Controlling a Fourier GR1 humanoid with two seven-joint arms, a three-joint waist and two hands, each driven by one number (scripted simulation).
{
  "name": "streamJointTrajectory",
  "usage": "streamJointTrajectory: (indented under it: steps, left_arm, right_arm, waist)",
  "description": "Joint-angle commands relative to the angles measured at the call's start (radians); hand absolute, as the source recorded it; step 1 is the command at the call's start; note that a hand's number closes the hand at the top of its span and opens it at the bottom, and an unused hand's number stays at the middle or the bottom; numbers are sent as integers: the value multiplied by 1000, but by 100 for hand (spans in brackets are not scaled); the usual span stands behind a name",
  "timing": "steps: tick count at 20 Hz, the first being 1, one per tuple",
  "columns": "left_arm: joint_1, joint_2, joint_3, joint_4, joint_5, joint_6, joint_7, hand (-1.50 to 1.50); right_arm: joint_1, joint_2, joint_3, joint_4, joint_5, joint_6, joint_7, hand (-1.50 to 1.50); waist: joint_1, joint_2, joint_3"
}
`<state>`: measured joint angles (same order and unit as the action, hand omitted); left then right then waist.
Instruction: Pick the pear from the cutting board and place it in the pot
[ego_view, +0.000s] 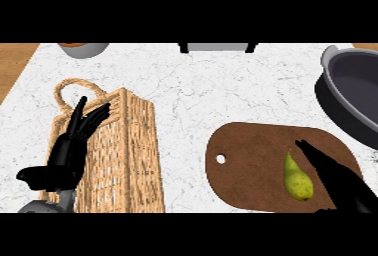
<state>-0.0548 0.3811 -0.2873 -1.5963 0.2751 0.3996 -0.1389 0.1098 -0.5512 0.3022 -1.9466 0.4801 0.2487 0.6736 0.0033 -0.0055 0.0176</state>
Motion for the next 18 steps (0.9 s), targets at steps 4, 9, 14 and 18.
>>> streamJointTrajectory:
  steps: [4,9,14,18]
  left_arm:
    - [63,-76,-19,-11,-1,-3,-51,0]
    - [5,-116,-37,38,-17,27,-30,0]
    - [58,-54,3,11,25,-30,-67,0]
    - [44,-74,-38,-24,-12,8,-8,0]
  right_arm:
    - [47,55,32,91,105,-76,-91,-150]
    - [-40,92,19,190,98,-45,-102,-150]
    - [-30,65,41,130,234,-136,-173,150]
    - [-93,79,-9,223,234,-143,-226,150]
  waist:
    - [-5,5,-17]
    - [-4,7,-18]
    - [-4,4,-18]
    - [0,5,-17]
